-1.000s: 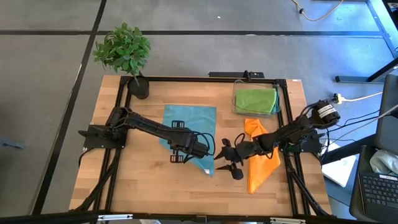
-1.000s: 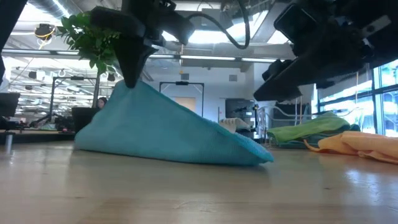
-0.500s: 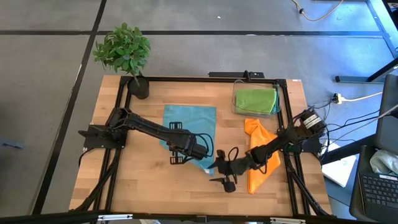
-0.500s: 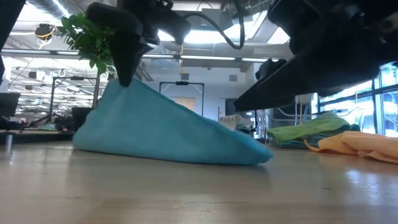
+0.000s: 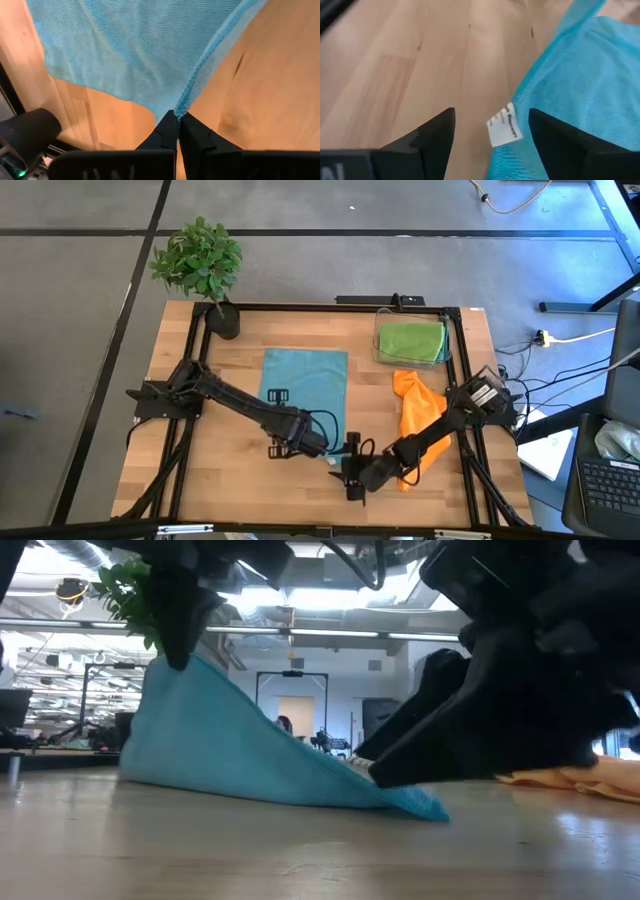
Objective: Fold microfiber towels
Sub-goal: Fold the light blue microfiber towel
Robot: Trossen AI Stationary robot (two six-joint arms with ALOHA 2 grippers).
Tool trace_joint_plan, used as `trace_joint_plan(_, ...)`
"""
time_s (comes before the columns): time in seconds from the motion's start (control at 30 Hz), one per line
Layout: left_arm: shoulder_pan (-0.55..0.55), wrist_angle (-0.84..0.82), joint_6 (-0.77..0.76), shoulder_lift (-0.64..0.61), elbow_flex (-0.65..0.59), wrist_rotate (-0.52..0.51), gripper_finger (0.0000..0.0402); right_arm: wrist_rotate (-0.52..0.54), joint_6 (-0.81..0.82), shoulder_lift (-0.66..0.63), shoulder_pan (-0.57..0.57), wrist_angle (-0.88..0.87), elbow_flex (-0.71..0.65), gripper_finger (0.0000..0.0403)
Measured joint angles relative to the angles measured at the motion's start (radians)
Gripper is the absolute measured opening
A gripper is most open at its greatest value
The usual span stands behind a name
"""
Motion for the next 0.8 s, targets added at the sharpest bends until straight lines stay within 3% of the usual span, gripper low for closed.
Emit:
trace_joint_plan(0.2, -0.036, 0.000, -0.029, 0.000, 0.000, 0.000, 0.0001, 0.168, 0.006, 0.056, 0.027, -0.158, 0.066, 0.0255)
trace_joint_plan(0.4, -0.066, 0.000, -0.066, 0.000, 0.000, 0.029, 0.0001, 0.198, 0.032, 0.067, 0.051, -0.220, 0.076, 0.0247)
trace_joint_plan(0.8, -0.156, 0.000, -0.148, 0.000, 0.000, 0.079, 0.0001, 0.227, 0.022, 0.064, 0.087, -0.301, 0.076, 0.0143)
